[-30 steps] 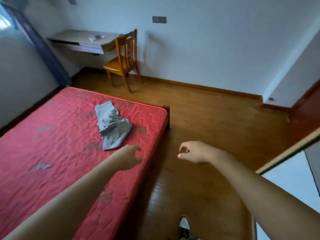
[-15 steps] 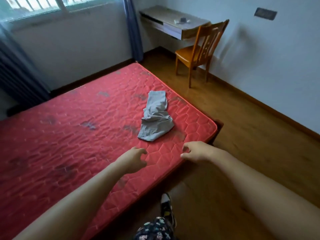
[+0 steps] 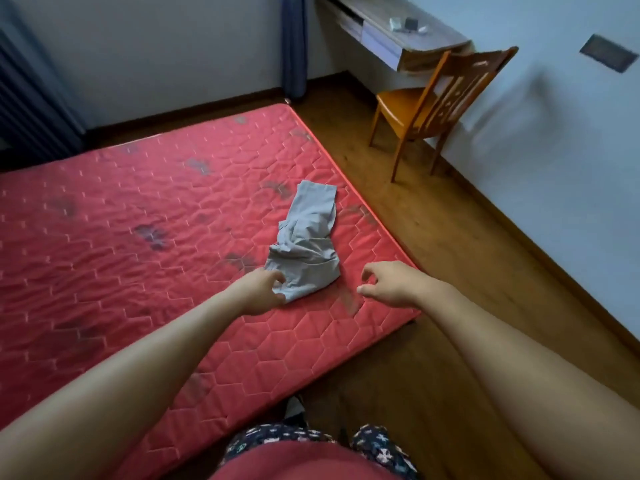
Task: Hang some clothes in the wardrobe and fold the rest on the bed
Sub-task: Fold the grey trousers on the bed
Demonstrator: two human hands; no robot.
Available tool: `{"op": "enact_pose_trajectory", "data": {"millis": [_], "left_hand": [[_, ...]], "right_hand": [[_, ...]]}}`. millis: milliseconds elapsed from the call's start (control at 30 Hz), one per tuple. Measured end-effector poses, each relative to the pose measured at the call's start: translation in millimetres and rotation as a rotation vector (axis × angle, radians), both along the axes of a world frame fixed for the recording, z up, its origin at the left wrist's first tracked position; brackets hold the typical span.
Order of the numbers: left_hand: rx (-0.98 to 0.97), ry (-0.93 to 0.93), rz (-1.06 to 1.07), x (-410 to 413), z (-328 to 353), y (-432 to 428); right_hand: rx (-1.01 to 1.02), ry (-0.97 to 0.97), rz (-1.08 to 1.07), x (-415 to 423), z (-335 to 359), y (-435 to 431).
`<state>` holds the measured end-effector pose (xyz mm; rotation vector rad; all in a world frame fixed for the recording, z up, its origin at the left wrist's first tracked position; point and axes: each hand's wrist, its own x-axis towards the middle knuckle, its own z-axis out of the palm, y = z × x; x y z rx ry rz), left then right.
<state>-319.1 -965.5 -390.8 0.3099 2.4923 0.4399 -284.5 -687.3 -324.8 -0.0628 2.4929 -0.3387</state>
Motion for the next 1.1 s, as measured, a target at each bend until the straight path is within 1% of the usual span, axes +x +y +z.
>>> {"op": "enact_pose_trajectory", "data": {"millis": [100, 200, 333, 433, 500, 567, 733, 800, 833, 933, 1000, 1033, 1100], "left_hand": [[-0.024, -0.022, 0.059, -28.3, -12.0, 2.3], [-0.046, -0.051, 0.150, -44.5, -36.8, 6.2], [-0.080, -0.163, 0.315, -57.8, -89.1, 12.9], [-0.092, -0.253, 0.463, -74.7, -137.5, 15.3], [-0.086, -0.303, 0.537, -90.9, -175.8, 15.2], [-0.084, -0.338, 0.599, -110.7, -221.2, 12.6], [-0.068, -0.308, 0.791, -157.6, -339.5, 2.9], [-0.043, -0.291, 0.898, -171.4, -383.2, -2.7], [-0.021, -0.292, 0.953, -178.1, -403.5, -6.8], [0.105, -0.325, 1.123, -192.9, -454.8, -17.5], [0.166, -0.320, 1.191, -193.3, -478.8, -20.0], [0.185, -0.299, 1.215, -190.6, -486.4, -19.4], [0.256, -0.257, 1.272, -183.0, -492.3, -15.4]], "right_hand": [[0.020, -0.027, 0.122, -49.1, -17.4, 1.6], [0.077, -0.061, 0.255, -102.9, -55.3, -4.4], [0.093, -0.133, 0.413, -167.0, -130.9, -17.0], [0.133, -0.148, 0.541, -210.1, -195.7, -26.9], [0.171, -0.099, 0.622, -241.4, -238.4, -35.6], [0.191, -0.003, 0.702, -276.6, -282.7, -47.5], [0.165, 0.244, 0.840, -345.3, -381.2, -90.9], [0.122, 0.244, 0.846, -352.4, -418.0, -112.3], [0.100, 0.194, 0.819, -351.8, -437.2, -122.0], [0.145, -0.092, 0.666, -341.0, -495.8, -133.9], [0.222, -0.216, 0.594, -332.1, -528.6, -126.6], [0.247, -0.234, 0.569, -327.3, -539.3, -120.9], [0.235, -0.183, 0.525, -321.1, -551.4, -112.5]]}}
